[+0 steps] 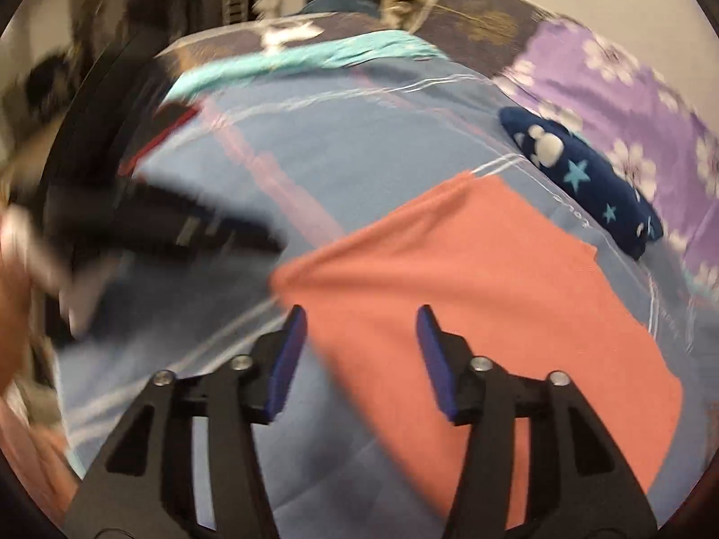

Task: Fold small clothes

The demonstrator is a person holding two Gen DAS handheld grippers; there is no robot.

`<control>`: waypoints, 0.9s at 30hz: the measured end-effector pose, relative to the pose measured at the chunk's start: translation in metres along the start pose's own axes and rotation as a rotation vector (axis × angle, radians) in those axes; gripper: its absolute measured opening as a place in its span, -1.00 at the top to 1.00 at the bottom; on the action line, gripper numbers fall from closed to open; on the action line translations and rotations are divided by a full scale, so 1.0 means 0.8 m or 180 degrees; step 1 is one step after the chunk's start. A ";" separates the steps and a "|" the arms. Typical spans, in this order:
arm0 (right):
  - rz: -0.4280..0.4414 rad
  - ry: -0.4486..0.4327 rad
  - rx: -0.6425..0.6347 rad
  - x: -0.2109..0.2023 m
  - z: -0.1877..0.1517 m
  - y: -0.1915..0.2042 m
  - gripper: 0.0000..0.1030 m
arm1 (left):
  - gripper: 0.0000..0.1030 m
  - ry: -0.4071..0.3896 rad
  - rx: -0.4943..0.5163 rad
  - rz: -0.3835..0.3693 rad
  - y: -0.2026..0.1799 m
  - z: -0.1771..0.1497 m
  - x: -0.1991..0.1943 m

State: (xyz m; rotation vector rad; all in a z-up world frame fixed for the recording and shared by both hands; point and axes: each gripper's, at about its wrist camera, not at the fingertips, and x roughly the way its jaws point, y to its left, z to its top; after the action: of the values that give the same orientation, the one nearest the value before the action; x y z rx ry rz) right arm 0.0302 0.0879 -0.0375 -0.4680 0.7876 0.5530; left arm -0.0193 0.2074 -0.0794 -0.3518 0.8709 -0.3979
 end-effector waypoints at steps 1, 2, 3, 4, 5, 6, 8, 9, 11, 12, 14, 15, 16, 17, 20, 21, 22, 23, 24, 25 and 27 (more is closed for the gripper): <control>-0.0062 0.0006 -0.0106 0.002 -0.005 0.012 -0.26 | 0.29 -0.0020 -0.0025 0.0022 0.001 0.000 -0.003; -0.0120 0.0009 -0.0195 0.005 -0.009 0.023 -0.27 | 0.29 -0.0026 -0.0050 0.0035 0.003 -0.002 -0.006; -0.0177 0.0037 -0.0257 0.012 -0.013 0.032 -0.27 | 0.28 -0.0028 -0.0067 0.0038 0.005 -0.004 -0.007; -0.0207 0.0071 -0.0251 0.018 -0.015 0.034 -0.27 | 0.26 -0.0027 -0.0088 0.0042 0.005 -0.007 -0.009; -0.0265 0.0111 -0.0226 0.025 -0.016 0.034 -0.26 | 0.25 -0.0024 -0.0099 0.0046 0.006 -0.008 -0.010; -0.0392 0.0144 -0.0187 0.032 -0.017 0.032 -0.26 | 0.25 -0.0019 -0.0105 0.0048 0.006 -0.010 -0.011; -0.0559 0.0137 -0.0154 0.037 -0.017 0.028 -0.26 | 0.21 -0.0020 -0.0129 0.0048 0.008 -0.014 -0.012; -0.0654 0.0142 -0.0144 0.038 -0.017 0.027 -0.25 | 0.17 -0.0025 -0.0146 0.0034 0.009 -0.015 -0.013; -0.0808 0.0146 -0.0152 0.041 -0.015 0.024 -0.25 | 0.15 -0.0033 -0.0161 0.0022 0.010 -0.016 -0.013; -0.0835 0.0148 -0.0160 0.044 -0.014 0.023 -0.25 | 0.15 -0.0031 -0.0154 0.0029 0.009 -0.016 -0.012; -0.0863 0.0132 -0.0174 0.046 -0.014 0.022 -0.25 | 0.14 -0.0026 -0.0134 0.0039 0.007 -0.014 -0.010; -0.0878 0.0126 -0.0183 0.047 -0.014 0.022 -0.25 | 0.13 -0.0026 -0.0132 0.0039 0.007 -0.015 -0.010; -0.0887 0.0121 -0.0188 0.047 -0.015 0.024 -0.25 | 0.13 -0.0026 -0.0133 0.0039 0.006 -0.014 -0.009; -0.0892 0.0119 -0.0190 0.049 -0.014 0.023 -0.25 | 0.13 -0.0024 -0.0139 0.0034 0.007 -0.014 -0.009; -0.0896 0.0116 -0.0172 0.050 -0.012 0.026 -0.25 | 0.13 -0.0033 -0.0154 0.0012 0.009 -0.014 -0.008; -0.0901 0.0115 -0.0171 0.052 -0.010 0.025 -0.25 | 0.13 -0.0036 -0.0158 0.0006 0.010 -0.015 -0.007; -0.0920 0.0112 -0.0176 0.056 -0.006 0.027 -0.25 | 0.13 -0.0039 -0.0166 -0.0002 0.011 -0.015 -0.007; -0.0936 0.0110 -0.0184 0.058 -0.004 0.028 -0.25 | 0.13 -0.0043 -0.0178 -0.0014 0.012 -0.015 -0.007; -0.0977 0.0101 -0.0210 0.064 0.002 0.030 -0.24 | 0.12 -0.0048 -0.0191 -0.0023 0.013 -0.016 -0.007; -0.1018 0.0082 -0.0243 0.067 0.006 0.034 -0.24 | 0.12 -0.0055 -0.0214 -0.0048 0.015 -0.016 -0.007; -0.1149 0.0008 -0.0364 0.075 0.013 0.042 -0.11 | 0.12 -0.0066 -0.0258 -0.0089 0.018 -0.016 -0.009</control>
State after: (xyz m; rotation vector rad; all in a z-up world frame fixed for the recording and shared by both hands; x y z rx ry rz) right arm 0.0497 0.1372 -0.0831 -0.6995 0.6559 0.2616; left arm -0.0306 0.2213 -0.0889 -0.4427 0.8642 -0.3847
